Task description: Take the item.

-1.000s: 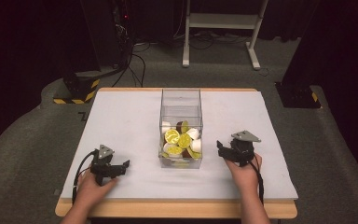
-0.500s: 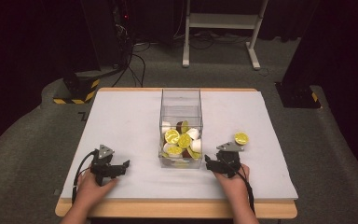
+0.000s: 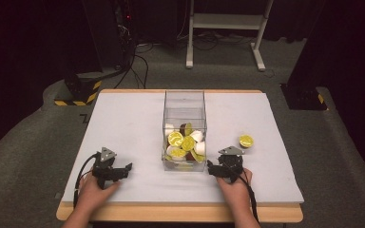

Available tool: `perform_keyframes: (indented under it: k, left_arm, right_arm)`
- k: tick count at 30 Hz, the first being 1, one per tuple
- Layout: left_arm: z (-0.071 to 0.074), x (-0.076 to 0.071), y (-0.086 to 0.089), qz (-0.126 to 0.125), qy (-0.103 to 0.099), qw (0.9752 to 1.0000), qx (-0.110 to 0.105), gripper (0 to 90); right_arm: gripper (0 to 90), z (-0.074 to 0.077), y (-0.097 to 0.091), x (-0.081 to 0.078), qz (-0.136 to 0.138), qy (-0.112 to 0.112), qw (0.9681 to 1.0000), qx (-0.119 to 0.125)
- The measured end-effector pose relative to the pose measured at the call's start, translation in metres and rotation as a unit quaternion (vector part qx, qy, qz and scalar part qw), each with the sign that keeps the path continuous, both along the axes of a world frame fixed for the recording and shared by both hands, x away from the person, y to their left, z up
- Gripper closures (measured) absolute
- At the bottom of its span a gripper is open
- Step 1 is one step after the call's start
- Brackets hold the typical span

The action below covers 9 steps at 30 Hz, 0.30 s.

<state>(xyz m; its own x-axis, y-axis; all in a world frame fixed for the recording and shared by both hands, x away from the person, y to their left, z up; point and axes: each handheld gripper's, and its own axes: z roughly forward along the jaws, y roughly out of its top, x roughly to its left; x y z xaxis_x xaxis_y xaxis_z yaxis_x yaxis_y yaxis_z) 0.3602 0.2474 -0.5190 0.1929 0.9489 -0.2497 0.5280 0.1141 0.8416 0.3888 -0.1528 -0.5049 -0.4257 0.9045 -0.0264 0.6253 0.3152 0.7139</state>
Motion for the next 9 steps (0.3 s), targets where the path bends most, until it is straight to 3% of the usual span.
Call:
perform_keyframes:
  k: [9]
  left_arm:
    - [0.0, 0.0, 0.0, 0.0, 0.0, 1.0, 0.0, 15.7]
  right_arm:
    - [18.2, 0.0, -0.0004, 0.0006, 0.0, 0.002, 1.0, 0.002]
